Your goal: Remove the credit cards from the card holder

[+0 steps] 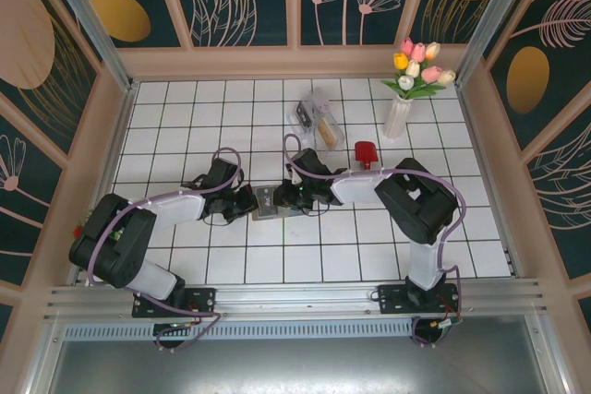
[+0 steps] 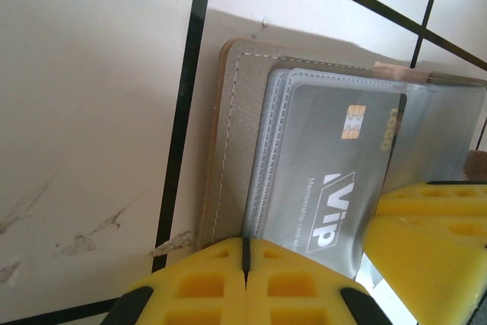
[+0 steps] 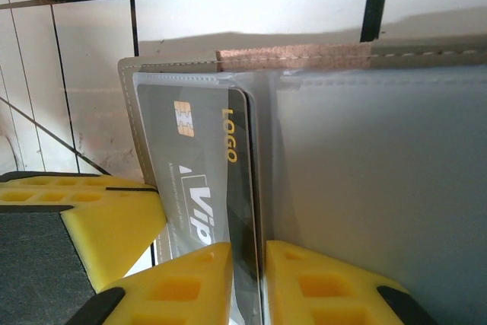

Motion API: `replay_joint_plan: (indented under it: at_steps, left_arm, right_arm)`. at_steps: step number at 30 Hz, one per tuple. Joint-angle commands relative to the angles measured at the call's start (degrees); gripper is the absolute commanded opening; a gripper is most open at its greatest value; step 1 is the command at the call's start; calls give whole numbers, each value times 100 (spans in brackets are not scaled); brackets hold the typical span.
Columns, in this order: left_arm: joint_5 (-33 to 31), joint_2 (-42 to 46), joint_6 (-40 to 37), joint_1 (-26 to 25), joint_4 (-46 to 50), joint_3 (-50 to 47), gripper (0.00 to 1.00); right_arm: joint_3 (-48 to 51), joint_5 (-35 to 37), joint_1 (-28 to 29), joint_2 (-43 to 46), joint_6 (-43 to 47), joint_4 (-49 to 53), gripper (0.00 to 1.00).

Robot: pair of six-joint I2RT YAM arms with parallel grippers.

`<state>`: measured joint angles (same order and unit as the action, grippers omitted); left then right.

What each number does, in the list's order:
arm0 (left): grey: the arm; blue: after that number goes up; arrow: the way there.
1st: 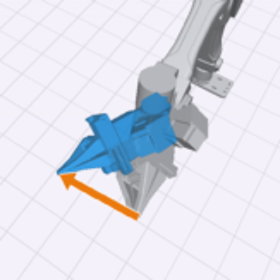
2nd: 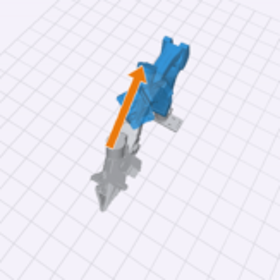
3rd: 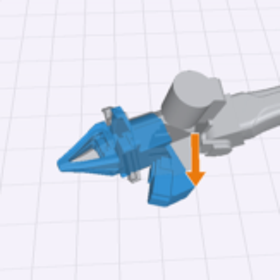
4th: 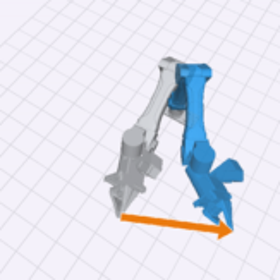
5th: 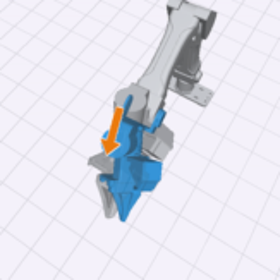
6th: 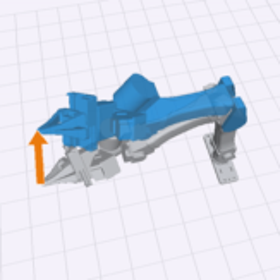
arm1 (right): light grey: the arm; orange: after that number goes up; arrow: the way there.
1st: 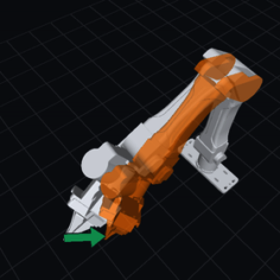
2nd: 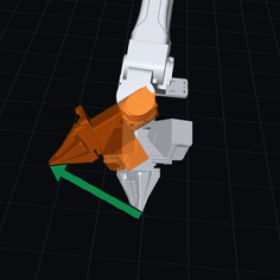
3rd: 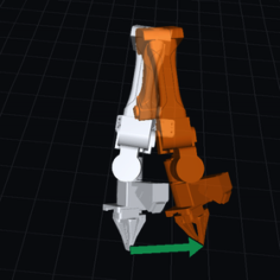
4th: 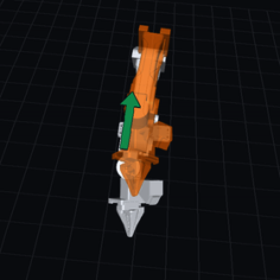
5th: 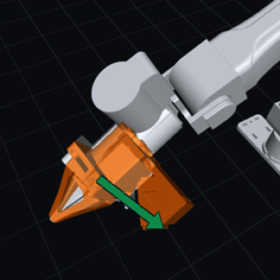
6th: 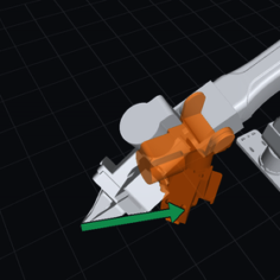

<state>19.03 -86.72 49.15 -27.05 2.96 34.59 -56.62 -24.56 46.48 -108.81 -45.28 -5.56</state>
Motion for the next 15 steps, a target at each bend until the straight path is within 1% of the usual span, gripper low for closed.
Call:
replay_joint_plan:
  at_steps: [1, 2, 5, 9, 11, 15]
  left_arm:
    - [-2, -297, -97, -29, 236, -234, 6]
    - [37, -308, -97, -29, 196, -247, 5]
    - [63, -346, -101, -29, 184, -256, 5]
    - [-15, -337, -90, -29, 234, -277, 6]
    - [-45, -346, -87, -28, 260, -271, 7]
    - [-274, -278, -97, -19, 450, -240, 14]
  right_arm:
    - [-93, 3, 1, -296, 66, 76, 22]
    - [-103, -66, -1, -324, 69, 41, 21]
    - [-67, -237, -5, -354, 26, -131, 14]
    - [42, -235, -23, -260, -3, -296, 6]
    - [97, -235, -51, -203, 10, -331, 2]
    - [204, -243, -145, -18, 104, -289, 0]
